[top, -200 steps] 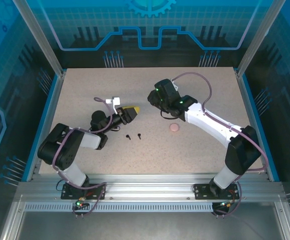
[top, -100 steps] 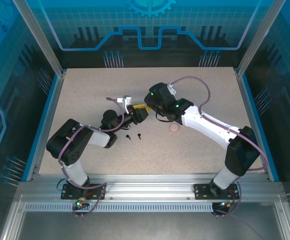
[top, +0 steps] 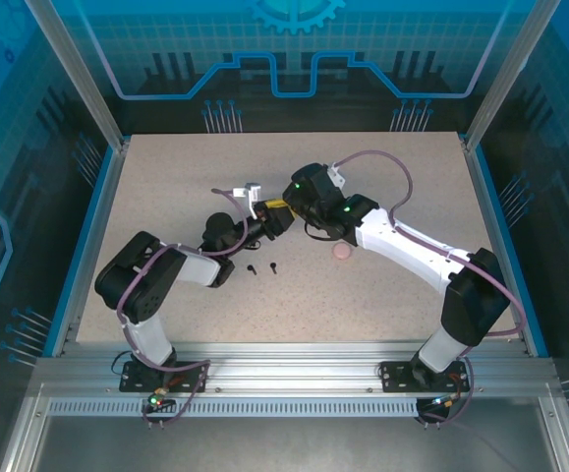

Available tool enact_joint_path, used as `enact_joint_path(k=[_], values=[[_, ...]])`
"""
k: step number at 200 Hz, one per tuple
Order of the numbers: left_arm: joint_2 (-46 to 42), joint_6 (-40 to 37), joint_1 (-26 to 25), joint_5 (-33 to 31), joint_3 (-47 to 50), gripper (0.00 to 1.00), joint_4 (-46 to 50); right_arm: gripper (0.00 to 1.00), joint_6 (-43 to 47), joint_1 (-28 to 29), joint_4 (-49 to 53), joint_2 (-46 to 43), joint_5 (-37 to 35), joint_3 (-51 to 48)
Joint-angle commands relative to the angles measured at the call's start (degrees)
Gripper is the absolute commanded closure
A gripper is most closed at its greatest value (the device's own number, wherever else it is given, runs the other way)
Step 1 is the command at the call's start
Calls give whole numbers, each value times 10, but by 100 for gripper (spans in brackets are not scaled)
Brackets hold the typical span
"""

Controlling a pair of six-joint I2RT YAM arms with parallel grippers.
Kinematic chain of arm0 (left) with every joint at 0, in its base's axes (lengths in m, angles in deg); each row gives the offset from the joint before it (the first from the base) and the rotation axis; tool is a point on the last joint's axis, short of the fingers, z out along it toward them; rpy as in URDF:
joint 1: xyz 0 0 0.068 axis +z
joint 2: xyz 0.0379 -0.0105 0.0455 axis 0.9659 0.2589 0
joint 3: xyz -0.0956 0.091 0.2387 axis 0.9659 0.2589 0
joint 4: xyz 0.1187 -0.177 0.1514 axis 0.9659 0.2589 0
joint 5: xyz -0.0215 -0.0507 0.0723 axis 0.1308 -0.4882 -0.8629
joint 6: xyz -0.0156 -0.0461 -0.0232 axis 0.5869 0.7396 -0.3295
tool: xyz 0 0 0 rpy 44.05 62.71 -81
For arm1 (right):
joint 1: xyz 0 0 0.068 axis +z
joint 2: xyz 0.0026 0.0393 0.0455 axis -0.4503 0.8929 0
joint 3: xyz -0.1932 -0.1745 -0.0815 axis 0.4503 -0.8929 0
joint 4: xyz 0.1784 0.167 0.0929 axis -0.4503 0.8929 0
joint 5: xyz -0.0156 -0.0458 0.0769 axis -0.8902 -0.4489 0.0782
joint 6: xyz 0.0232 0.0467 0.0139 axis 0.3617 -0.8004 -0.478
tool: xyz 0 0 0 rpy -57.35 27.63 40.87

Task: Insert the wireless bluetooth earbuds into the charging case

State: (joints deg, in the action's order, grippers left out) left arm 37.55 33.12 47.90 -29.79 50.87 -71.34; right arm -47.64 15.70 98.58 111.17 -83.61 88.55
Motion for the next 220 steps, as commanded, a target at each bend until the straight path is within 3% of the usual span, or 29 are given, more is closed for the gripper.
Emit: enact_joint_path(k=[1, 64, 103, 115, 133, 150, 220], values=[[12, -6, -3, -8, -16, 54, -16, 74, -9, 10, -13, -5, -10, -5], [17, -4, -9, -8, -20, 80, -16, 74, -15, 14, -22, -8, -12, -13], [15, -3, -11, -8, -17, 89, -15, 70, -24, 13, -29, -14, -18, -15], [14, -1, -11, -9, -18, 94, -16, 65, -25, 14, -35, -16, -18, -16], [12, 2, -11, -7, -17, 95, -16, 43, -23, 9, -47, -24, -24, -17], [5, 3, -11, -7, -13, 97, -16, 32, -5, 0, -49, -44, -31, -17], [-41, 14, 36, 78, 4, 100, -16, 29, 185, -41, -6, -171, -30, -66]])
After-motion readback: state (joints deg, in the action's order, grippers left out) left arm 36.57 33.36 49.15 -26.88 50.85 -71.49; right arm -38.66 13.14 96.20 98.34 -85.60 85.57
